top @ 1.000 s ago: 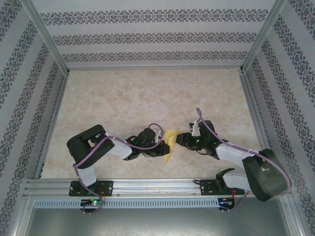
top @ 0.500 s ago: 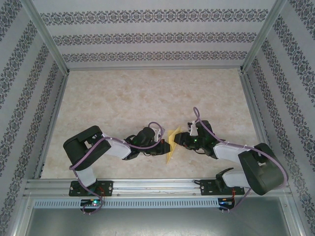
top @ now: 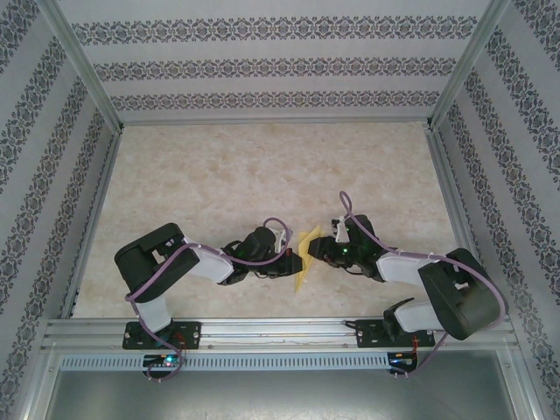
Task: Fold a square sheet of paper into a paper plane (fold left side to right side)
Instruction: Fold the wing for the fifth time at the center of the table.
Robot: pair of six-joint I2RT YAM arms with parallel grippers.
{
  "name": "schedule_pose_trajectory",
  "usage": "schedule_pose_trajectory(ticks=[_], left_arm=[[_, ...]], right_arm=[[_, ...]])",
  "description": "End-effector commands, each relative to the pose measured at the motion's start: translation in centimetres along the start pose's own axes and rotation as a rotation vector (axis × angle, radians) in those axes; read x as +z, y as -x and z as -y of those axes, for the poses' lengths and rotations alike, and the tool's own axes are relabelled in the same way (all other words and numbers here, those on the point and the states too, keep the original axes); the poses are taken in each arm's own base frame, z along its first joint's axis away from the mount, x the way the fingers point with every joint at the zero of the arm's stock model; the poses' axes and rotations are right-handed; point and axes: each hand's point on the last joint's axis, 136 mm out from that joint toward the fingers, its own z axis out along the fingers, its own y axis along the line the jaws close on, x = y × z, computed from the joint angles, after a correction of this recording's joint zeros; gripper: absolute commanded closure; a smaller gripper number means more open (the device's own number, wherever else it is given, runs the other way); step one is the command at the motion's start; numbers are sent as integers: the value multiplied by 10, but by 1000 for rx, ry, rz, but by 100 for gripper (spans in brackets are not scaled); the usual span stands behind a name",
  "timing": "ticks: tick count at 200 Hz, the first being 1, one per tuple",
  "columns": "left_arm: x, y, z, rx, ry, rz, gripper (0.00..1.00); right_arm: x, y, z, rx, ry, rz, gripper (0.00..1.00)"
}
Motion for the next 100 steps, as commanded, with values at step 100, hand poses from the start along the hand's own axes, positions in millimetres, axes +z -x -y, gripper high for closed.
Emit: schedule_pose_trajectory(ticks=[100], left_arm=[[-8,10,0,3,-7,46,80]], right_arm=[[16,-10,24,-4,-150,-52,60]])
